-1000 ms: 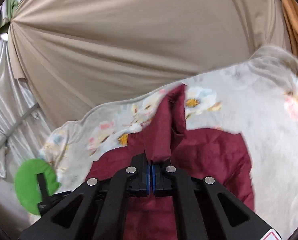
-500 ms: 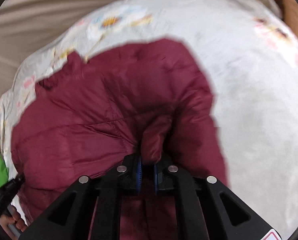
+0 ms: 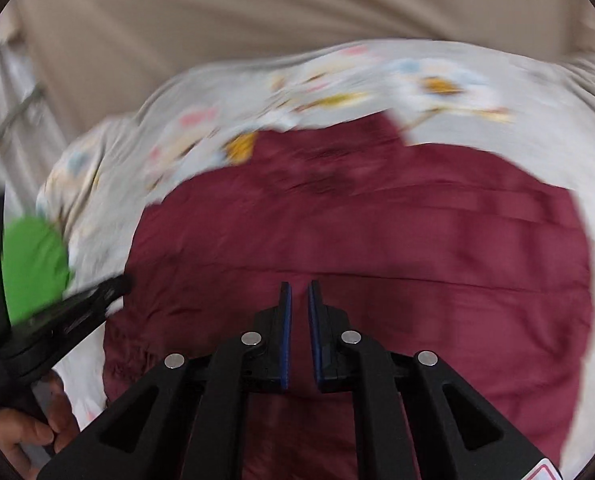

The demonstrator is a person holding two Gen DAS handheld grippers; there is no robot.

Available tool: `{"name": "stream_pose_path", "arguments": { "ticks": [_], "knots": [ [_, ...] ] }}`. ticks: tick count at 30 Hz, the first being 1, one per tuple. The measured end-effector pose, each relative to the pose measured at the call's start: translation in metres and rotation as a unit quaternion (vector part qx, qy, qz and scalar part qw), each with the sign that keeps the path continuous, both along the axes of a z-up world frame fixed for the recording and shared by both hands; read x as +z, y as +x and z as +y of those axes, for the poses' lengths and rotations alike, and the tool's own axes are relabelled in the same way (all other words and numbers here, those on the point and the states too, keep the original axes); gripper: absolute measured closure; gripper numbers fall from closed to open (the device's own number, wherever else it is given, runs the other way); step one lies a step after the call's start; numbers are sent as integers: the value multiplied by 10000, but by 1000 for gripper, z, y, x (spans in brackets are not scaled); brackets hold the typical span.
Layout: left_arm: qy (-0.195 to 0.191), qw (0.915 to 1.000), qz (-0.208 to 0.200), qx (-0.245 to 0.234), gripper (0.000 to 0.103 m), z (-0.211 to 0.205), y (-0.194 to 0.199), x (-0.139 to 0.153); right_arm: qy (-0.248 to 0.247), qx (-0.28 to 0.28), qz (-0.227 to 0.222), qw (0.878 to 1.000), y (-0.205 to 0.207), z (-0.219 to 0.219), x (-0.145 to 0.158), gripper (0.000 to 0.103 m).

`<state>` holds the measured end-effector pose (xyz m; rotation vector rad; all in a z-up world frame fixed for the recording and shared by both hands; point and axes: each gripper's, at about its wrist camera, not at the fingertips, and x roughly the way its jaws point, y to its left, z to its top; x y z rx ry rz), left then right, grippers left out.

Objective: Fold large clothes

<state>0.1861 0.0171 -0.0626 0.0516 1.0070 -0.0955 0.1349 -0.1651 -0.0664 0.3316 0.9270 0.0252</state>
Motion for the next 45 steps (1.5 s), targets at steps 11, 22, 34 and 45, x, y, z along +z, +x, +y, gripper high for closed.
{"name": "stream_pose_path", "arguments": {
  "ticks": [11,22,34,45],
  "knots": [
    [419,9974,510,297,90,25,28,-66,-309,-1127,569,9915,-34,-94,-54,103],
    [330,9966,485,575,80,22,78,-58,-887,-1745,496,9794,-19,-154,-34,103],
    [727,9961,264,419,80,14,75,-66,-707,-1705,865,9790,-7,-162,-69,103],
    [-124,9994,234,237,39,86,-92,6,-282,-1386,135,9899,-186,-152,21,71]
  ]
}}
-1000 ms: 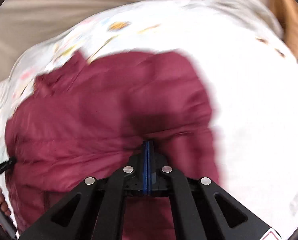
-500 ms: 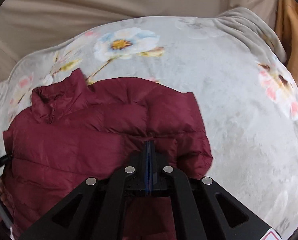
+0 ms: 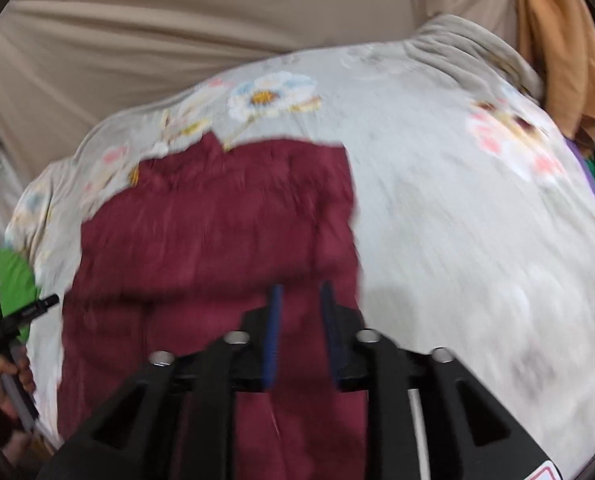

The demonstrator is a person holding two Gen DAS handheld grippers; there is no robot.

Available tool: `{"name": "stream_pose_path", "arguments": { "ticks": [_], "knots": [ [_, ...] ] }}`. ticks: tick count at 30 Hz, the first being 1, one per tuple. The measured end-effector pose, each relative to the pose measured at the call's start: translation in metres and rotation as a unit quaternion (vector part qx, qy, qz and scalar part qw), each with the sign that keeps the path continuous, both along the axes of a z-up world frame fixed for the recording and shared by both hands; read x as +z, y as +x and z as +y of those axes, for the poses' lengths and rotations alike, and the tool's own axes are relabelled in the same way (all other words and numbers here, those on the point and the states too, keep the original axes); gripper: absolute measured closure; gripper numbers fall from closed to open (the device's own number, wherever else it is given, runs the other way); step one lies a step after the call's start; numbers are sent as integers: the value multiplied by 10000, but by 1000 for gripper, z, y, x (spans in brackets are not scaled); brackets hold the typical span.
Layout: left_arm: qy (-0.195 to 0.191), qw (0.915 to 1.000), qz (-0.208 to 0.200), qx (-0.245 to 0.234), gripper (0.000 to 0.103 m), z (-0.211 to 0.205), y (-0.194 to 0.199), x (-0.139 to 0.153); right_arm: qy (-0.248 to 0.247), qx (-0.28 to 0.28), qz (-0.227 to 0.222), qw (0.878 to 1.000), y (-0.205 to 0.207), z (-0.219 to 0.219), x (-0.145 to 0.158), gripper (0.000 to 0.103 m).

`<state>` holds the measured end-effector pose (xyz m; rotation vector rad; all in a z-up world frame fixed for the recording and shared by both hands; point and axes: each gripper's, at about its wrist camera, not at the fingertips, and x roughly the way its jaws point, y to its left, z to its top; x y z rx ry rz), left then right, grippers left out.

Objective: Fold large clothes

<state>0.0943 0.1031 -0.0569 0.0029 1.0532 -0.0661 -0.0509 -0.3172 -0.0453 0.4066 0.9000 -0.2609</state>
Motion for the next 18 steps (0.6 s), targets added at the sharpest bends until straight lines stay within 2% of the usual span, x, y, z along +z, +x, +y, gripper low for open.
{"name": "stream_pose_path", "arguments": {
  "ticks": [1,3,6,9,11,14,18],
  "knots": [
    [-19,10000,67,1,37,4,-14,0,-33,19,62,10000,-19,0,1,68],
    [-58,9993,374,9,35,20,-50,-6,-113,-40,262,9996,-67,7,0,53],
    [-223,9960,838,223,30,45,-88,-20,-26,-182,598,9980,-120,14,-16,44],
    [-673,9866,1305,705,30,70,-112,-40,535,-468,901,9934,-155,12,-44,44],
    [-899,9805,1441,990,30,81,-121,-50,921,-698,956,9887,-169,13,-61,43],
    [-1256,9761,1513,928,30,79,-125,-60,1352,-914,906,9824,-177,17,-81,43],
    [-1363,9761,1473,828,29,69,-124,-66,1825,-1072,697,9748,-175,22,-97,43]
  ]
}}
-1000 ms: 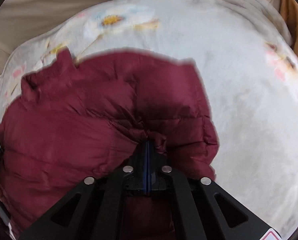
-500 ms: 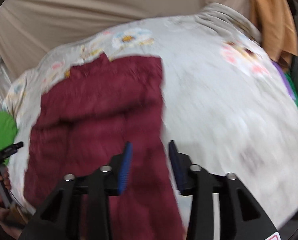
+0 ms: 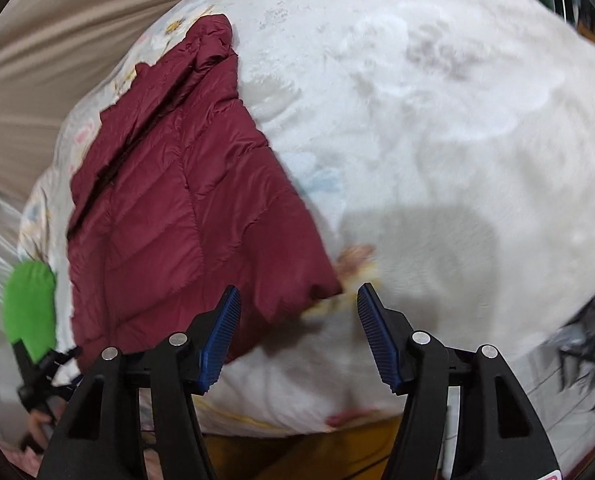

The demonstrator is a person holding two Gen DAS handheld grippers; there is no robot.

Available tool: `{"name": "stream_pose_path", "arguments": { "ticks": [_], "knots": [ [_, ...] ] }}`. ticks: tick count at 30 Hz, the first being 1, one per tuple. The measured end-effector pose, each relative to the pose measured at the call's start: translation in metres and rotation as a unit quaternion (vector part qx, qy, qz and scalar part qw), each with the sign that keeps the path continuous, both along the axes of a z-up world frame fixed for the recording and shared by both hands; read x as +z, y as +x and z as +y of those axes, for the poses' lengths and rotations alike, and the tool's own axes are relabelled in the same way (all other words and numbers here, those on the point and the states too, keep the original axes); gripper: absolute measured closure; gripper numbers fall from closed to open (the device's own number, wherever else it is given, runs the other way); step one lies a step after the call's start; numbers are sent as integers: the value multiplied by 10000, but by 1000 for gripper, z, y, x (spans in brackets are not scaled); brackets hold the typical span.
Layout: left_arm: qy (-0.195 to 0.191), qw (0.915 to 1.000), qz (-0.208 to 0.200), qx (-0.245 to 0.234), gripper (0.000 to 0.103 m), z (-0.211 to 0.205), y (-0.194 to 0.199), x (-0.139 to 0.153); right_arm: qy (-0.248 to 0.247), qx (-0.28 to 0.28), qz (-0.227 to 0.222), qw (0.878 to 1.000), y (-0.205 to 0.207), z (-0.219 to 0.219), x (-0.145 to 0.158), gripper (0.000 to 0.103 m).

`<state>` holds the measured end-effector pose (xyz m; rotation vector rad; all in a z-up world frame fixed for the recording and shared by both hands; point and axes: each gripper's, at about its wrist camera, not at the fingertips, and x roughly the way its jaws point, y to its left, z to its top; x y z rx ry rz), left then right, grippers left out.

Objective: Fold large clothes

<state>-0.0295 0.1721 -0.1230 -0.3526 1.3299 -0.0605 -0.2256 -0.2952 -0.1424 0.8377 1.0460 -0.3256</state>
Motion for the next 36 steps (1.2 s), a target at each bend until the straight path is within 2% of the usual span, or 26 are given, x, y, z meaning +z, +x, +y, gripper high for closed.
{"name": "stream_pose_path", "arguments": {
  "ticks": [2,4,5,6,7,8,9,13,17,20,23,26,30,33,36],
  "knots": [
    [-53,10000,-66,49,30,0,1,-1,180,-104,-41,9998,2,0,-7,43],
    [-76,9999,-117,56,41,2,5,-1,233,-203,-76,9995,4,0,-10,43],
    [-158,9998,-146,21,52,1,5,0,271,-258,-108,9992,6,0,-11,42],
    [-231,9996,-171,-62,64,-1,3,2,308,-265,-120,9991,8,0,-11,50],
    [-242,9994,-189,-155,70,-4,4,4,315,-248,-141,9991,10,0,-9,59],
    [-191,9992,-244,-263,85,-7,4,9,326,-162,-156,9992,13,0,-9,82],
    [-107,9988,-322,-361,93,-9,3,17,347,13,-204,9992,17,4,-6,91],
    [-197,9951,-804,-543,96,-7,-8,58,-137,355,-567,9977,17,16,24,97],
    [-140,9868,-1484,-626,98,-8,-33,122,-423,753,-1033,9909,4,32,70,98],
    [-175,9814,-1872,-394,98,-1,-49,162,-803,1094,-1087,9848,-5,43,100,99],
    [-224,9775,-2096,-30,99,6,-60,191,-789,680,-1298,9860,-21,33,131,99],
    [-320,9699,-2396,305,99,11,-68,222,-493,20,-1894,9807,-35,20,169,99],
    [-328,9572,-2836,486,99,5,-68,258,-634,-169,-2542,9649,-27,16,216,99],
    [-251,9483,-3133,438,99,-2,-54,276,-641,-284,-2802,9574,-15,13,233,99],
    [-112,9405,-3379,341,99,-15,-29,278,-810,-261,-2983,9507,8,8,240,99]
  ]
}}
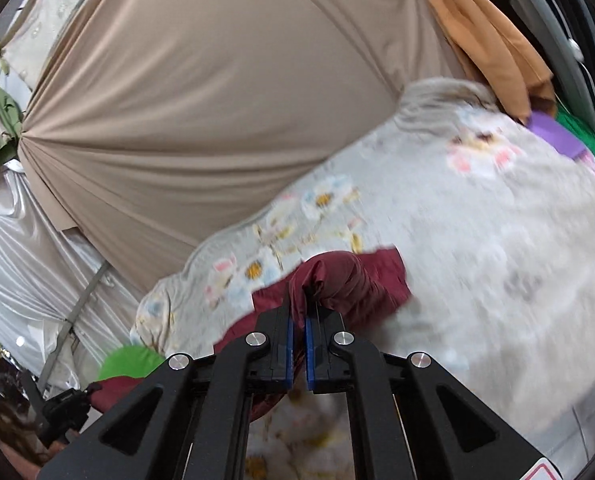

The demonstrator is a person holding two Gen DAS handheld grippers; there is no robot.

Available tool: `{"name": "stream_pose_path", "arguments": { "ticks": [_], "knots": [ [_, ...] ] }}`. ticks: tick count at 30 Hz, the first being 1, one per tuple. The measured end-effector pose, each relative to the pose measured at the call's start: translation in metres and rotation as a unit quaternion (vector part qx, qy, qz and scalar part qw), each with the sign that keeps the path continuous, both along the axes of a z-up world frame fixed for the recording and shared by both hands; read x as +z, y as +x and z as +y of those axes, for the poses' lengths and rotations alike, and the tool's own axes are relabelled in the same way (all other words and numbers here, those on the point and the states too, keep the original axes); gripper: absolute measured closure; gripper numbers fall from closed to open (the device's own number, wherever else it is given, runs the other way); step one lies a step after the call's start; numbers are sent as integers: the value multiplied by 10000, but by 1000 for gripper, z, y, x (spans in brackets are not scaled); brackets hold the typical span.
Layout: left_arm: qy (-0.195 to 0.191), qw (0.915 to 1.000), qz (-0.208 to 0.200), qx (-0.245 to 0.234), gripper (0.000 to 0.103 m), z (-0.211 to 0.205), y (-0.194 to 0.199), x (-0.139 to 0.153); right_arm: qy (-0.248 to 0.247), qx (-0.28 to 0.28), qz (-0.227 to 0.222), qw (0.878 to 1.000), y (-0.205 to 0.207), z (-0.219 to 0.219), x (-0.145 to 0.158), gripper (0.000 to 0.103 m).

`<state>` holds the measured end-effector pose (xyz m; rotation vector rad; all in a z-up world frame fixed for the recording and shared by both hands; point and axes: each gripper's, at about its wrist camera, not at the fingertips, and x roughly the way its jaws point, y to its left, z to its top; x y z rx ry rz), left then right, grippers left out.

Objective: Fold large clothes
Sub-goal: 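Lift the hem with both tools and fold it toward the collar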

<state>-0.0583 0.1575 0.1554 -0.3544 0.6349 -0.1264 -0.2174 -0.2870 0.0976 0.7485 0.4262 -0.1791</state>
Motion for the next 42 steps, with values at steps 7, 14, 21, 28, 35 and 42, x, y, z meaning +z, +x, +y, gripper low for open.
{"name": "stream_pose_path", "arguments": {
  "ticks": [7,14,21,28,35,42],
  "knots": [
    [601,9978,290,18,98,-7,113,-72,-294,-71,85,9995,109,-32,-33,99],
    [1325,9870,908,72,98,-46,205,-156,-414,-220,739,9962,207,-46,-91,99],
    [1696,9763,1340,101,98,-64,255,-214,-431,-320,1251,9907,260,-52,-140,99],
    [1792,9733,1436,-5,91,-74,286,-243,-379,-288,1764,9832,298,-58,-182,98],
    [959,9870,1280,163,67,-50,290,-211,-333,-764,1059,9909,277,-63,-145,72],
    [1113,9925,-223,457,28,-56,215,-118,-949,-351,418,9940,225,-15,-85,73]
  ]
}}
